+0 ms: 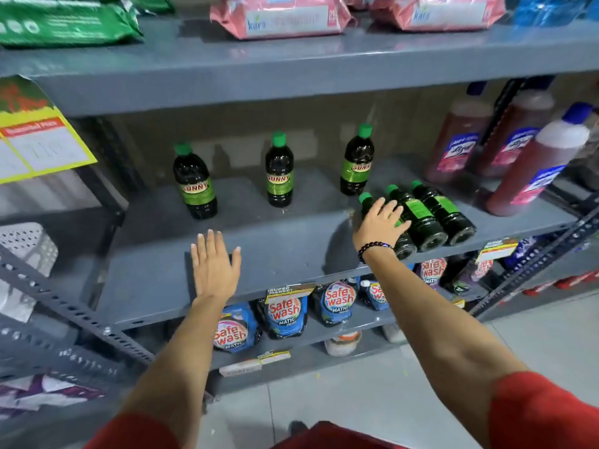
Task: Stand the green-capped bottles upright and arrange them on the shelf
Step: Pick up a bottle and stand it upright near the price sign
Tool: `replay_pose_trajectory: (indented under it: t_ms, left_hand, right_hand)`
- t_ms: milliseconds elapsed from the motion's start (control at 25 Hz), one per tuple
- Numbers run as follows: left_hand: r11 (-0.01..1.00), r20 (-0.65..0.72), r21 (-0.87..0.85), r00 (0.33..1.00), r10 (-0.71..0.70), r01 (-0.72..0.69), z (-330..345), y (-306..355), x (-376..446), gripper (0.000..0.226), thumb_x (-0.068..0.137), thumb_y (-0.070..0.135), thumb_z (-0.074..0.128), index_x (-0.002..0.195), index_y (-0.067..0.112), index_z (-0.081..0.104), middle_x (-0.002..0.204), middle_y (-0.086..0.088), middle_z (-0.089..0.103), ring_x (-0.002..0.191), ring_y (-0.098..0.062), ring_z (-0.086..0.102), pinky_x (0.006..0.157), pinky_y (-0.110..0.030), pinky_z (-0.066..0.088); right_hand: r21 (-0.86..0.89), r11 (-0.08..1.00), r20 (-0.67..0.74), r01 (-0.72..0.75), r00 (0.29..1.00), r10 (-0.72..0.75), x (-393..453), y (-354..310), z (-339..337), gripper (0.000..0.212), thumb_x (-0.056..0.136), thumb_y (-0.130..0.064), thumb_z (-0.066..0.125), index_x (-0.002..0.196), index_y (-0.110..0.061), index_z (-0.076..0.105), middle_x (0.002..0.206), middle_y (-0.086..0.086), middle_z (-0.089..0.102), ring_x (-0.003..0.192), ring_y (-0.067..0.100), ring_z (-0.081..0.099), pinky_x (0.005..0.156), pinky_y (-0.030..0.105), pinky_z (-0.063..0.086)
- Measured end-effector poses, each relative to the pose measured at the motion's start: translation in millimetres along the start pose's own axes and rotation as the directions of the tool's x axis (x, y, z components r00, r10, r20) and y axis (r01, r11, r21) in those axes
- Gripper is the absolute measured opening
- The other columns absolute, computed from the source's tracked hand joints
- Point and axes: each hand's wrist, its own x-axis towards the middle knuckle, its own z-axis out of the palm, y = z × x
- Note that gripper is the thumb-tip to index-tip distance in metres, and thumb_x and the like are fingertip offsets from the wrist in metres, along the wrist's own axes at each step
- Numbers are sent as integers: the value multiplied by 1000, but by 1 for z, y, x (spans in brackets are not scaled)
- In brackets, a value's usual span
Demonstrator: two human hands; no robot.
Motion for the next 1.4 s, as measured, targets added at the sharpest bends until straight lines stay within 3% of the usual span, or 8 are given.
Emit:
replay_pose_trajectory:
  t_ms: [360, 520, 760, 920, 1000, 1120, 1240, 1400]
  left_hand:
    - [996, 50, -16, 995, -85, 86, 11, -14, 1, 53, 96, 30, 40, 136, -3, 33, 148, -24, 32, 140, -37, 22, 119, -48, 14]
    - [997, 77, -17, 995, -70, 71, 9, -14, 2, 53, 96, 32, 41, 136, -2, 34, 148, -23, 33, 140, -36, 24, 119, -47, 14]
    - [999, 86, 18, 996, -37, 36, -2, -38, 5, 51, 95, 33, 42, 132, -2, 38, 146, -22, 37, 139, -35, 25, 119, -46, 16]
    - [997, 49, 38, 996, -72, 70, -9, -65, 13, 52, 95, 34, 40, 132, -2, 38, 146, -22, 37, 139, -35, 25, 119, -47, 16]
    - [993, 46, 53, 994, -104, 101, -11, -78, 15, 55, 95, 36, 38, 135, -2, 34, 149, -23, 33, 140, -36, 23, 119, -48, 15]
    - [990, 72, 66, 989, -128, 124, -9, -84, 17, 61, 96, 40, 35, 141, -1, 24, 153, -23, 23, 142, -36, 18, 119, -48, 13]
    - [989, 110, 70, 984, -137, 130, -5, -84, 19, 65, 96, 44, 30, 143, 2, 16, 155, -22, 17, 144, -34, 12, 120, -47, 9]
    - [988, 88, 67, 986, -142, 136, -3, -89, 19, 64, 96, 45, 29, 143, 4, 17, 154, -21, 19, 144, -34, 14, 120, -46, 10]
  right_hand:
    - [-88, 991, -48, -102, 994, 98, 15, 10, 20, 52, 99, -14, 35, 146, -1, 15, 150, 32, 22, 138, 42, 24, 110, 57, 24]
    - [-63, 987, -89, -148, 986, 142, 18, 3, 14, 57, 93, -14, 50, 142, -1, 24, 139, 28, 38, 129, 41, 35, 106, 56, 28]
    - [342, 927, -109, -154, 973, 202, 0, -48, 3, 66, 78, -26, 69, 132, -4, 37, 130, 23, 45, 124, 39, 39, 100, 53, 33]
    - [705, 702, -176, 99, 984, 38, -35, -106, 6, 58, 64, -21, 75, 112, 3, 51, 112, 24, 49, 107, 36, 48, 87, 40, 41]
    - [802, 570, -183, 177, 982, -48, -53, -139, 10, 53, 60, -17, 75, 103, 3, 54, 101, 17, 48, 97, 29, 50, 83, 33, 41]
    - [904, 371, -163, 215, 973, -167, -70, -189, 14, 50, 58, -8, 77, 103, -1, 54, 95, 8, 54, 92, 25, 54, 86, 36, 48]
    - [907, 369, -104, 202, 957, -270, -78, -224, 21, 56, 61, -4, 79, 109, 2, 51, 110, 23, 56, 103, 34, 56, 93, 46, 47]
    - [864, 428, -82, 266, 912, -402, -84, -248, 30, 55, 64, -4, 80, 109, 6, 49, 111, 24, 54, 104, 35, 56, 89, 43, 48]
